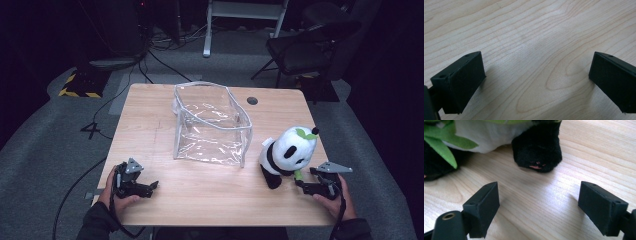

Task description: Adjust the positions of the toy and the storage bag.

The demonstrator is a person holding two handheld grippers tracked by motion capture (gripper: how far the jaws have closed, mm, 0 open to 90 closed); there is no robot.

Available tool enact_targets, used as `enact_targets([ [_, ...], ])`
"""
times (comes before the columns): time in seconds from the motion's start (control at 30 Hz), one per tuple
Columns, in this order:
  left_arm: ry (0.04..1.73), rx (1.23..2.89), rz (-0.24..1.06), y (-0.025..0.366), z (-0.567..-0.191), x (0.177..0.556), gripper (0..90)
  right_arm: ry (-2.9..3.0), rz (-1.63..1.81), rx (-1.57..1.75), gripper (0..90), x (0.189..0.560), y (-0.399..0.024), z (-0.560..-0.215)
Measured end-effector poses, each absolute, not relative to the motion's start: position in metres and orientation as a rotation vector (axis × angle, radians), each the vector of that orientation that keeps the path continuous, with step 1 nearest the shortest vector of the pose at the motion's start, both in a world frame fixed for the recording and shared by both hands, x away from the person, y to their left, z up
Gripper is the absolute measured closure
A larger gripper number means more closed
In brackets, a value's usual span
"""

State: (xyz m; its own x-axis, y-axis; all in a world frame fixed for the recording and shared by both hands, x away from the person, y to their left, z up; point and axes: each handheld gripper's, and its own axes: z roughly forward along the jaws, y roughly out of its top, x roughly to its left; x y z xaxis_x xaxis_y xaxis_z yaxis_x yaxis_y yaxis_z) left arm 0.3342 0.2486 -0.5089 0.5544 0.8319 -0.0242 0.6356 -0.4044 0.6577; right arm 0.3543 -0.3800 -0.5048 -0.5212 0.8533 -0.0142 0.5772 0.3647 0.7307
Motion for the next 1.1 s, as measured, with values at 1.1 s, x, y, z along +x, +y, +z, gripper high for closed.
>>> enact_targets([
  [1.1, 1.175, 2.165, 0.412, 0.247, -0.509, 0.335, 0.6, 2.238, 0.989, 1.079, 38.5, 0.376, -0.353, -0.488],
])
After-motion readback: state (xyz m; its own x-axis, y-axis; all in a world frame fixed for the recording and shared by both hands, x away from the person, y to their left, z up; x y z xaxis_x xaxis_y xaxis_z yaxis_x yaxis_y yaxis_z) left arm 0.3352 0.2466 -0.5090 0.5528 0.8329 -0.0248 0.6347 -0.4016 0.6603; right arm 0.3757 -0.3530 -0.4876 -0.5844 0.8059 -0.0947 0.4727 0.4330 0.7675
